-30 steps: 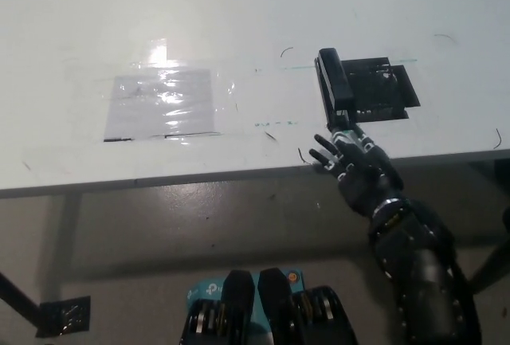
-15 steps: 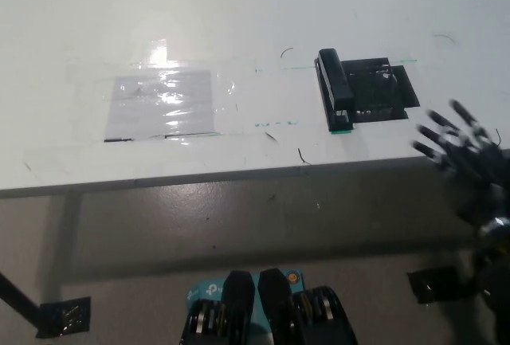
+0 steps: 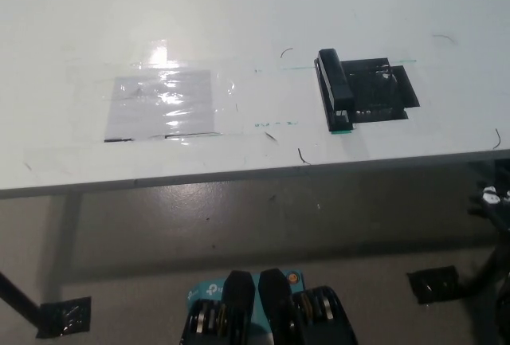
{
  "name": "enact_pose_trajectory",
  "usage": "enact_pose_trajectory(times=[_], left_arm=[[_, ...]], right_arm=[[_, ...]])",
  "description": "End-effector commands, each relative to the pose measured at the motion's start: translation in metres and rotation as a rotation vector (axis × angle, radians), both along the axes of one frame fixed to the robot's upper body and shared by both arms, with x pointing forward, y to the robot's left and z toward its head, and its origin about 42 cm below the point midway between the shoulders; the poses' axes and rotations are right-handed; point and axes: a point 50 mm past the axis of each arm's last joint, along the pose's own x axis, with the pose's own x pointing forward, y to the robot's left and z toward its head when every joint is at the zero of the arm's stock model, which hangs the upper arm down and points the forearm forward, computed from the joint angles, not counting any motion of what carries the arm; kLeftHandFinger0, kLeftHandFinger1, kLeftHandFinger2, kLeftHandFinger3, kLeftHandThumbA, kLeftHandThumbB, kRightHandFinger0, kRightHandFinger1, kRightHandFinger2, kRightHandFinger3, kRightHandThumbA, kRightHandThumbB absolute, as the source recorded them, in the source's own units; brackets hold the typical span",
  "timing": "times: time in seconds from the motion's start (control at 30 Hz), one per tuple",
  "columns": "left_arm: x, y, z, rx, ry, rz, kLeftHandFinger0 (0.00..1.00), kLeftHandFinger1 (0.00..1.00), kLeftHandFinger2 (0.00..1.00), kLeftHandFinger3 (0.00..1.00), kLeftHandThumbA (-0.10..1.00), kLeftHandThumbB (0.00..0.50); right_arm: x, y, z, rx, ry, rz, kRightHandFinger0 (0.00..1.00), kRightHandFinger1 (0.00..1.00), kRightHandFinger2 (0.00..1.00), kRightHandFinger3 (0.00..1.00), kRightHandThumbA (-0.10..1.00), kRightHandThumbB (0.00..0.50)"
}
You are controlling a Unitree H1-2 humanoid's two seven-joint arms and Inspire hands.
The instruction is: A stapler is kept infront of the robot on the black mark on the desk and the robot uses its right hand to lift the top of the stapler to open it
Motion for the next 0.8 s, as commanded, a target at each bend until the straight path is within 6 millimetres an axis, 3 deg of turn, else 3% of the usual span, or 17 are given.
enact_pose_trajectory(times=[0.0,0.37,0.47,0.67,0.77], left_arm=[[0.006,0.013,0.018,0.049,-0.043,-0.013,0.63,0.63,0.79,0.94,0.29,0.129],[0.006,0.014,0.016,0.053,-0.037,-0.011,0.65,0.62,0.78,0.92,0.29,0.124],[0.007,0.014,0.016,0.054,-0.037,-0.012,0.64,0.62,0.76,0.91,0.29,0.110],[0.008,0.014,0.017,0.059,-0.044,-0.016,0.64,0.63,0.76,0.91,0.30,0.136],[0.008,0.015,0.017,0.053,-0.045,-0.010,0.62,0.62,0.75,0.90,0.30,0.124]], right_arm=[[0.015,-0.003,0.004,-0.237,-0.191,-0.010,0.32,0.35,0.44,0.70,0.32,0.030],[0.023,0.005,-0.020,-0.383,-0.173,-0.030,0.23,0.28,0.37,0.61,0.44,0.068],[0.022,0.004,-0.023,-0.396,-0.186,-0.028,0.22,0.27,0.39,0.63,0.42,0.044],[0.024,0.005,-0.020,-0.405,-0.207,-0.019,0.22,0.26,0.38,0.60,0.40,0.044],[0.026,0.008,-0.019,-0.415,-0.212,-0.021,0.20,0.25,0.37,0.60,0.41,0.048]])
